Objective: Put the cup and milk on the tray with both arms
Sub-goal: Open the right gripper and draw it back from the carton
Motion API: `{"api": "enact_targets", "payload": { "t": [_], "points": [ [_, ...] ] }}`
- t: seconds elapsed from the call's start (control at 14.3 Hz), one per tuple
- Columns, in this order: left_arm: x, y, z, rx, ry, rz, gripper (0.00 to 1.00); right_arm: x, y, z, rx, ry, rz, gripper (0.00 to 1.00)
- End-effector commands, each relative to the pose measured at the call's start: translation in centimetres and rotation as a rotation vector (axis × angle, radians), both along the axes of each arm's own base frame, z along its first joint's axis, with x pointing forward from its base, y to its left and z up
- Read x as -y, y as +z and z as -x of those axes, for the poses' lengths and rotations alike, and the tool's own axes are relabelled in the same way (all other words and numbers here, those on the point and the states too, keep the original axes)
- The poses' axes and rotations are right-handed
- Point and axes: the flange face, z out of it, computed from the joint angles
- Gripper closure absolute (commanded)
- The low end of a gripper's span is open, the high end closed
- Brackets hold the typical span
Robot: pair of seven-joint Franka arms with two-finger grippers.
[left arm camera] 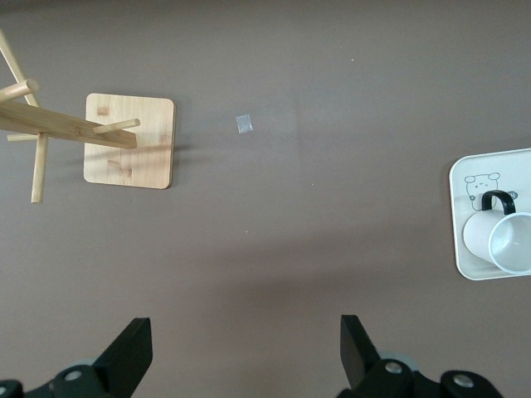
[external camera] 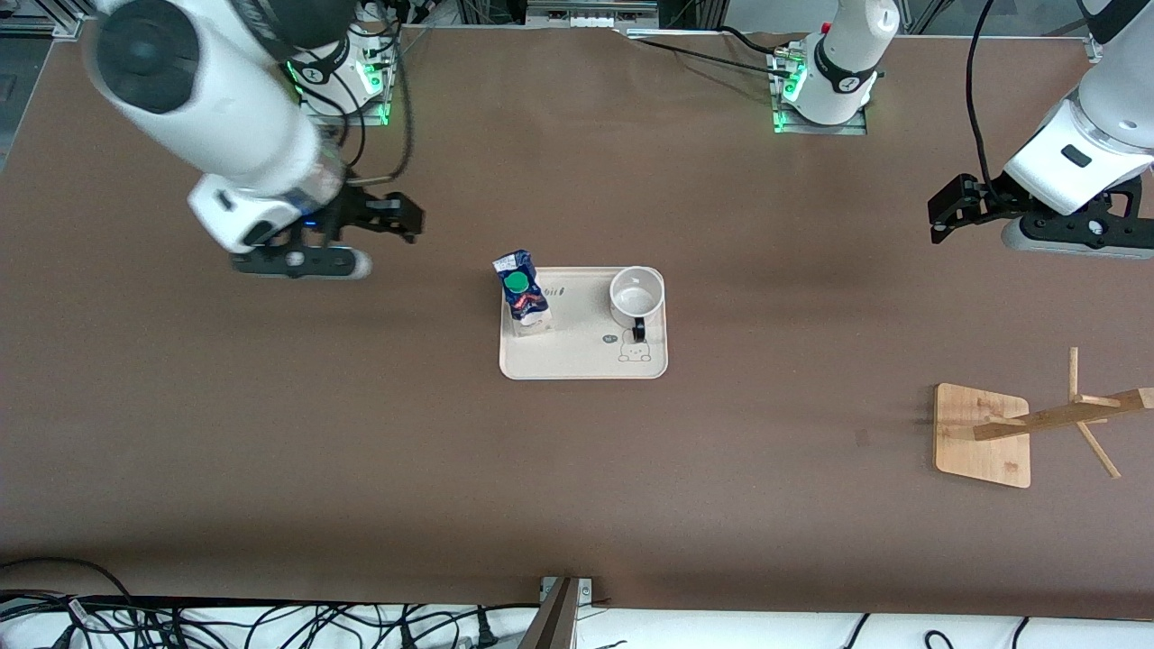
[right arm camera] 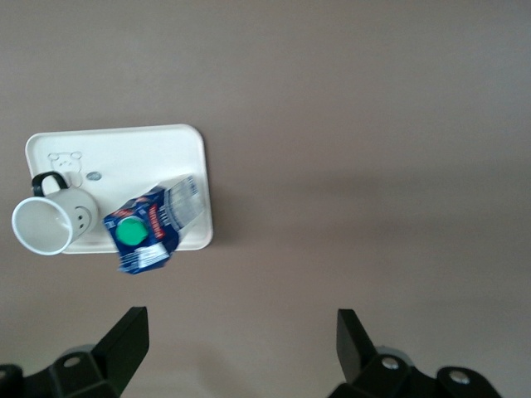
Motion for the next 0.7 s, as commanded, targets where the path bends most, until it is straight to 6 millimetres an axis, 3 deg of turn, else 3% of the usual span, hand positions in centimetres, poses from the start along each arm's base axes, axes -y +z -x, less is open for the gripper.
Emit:
{"api": "enact_targets", "payload": {
  "t": [0.0,0.42,0.63],
  "points": [
    [0.0,0.1,0.1,0.001,-0.013,0.021,0.0,3.6,0.8,-1.5,0.011,0.018,0.017,0.0],
    [0.0,0.1,0.1,0.004,-0.013,0.022,0.0,12.8,0.1,-4.2,0.018,-0.056,0.068,0.0],
    [0.0,0.1,0.1,0.004,-0.013,0.022,0.0,20.3,-0.7,-5.1,0.005,-0.052,0.047,0.0]
  ]
}}
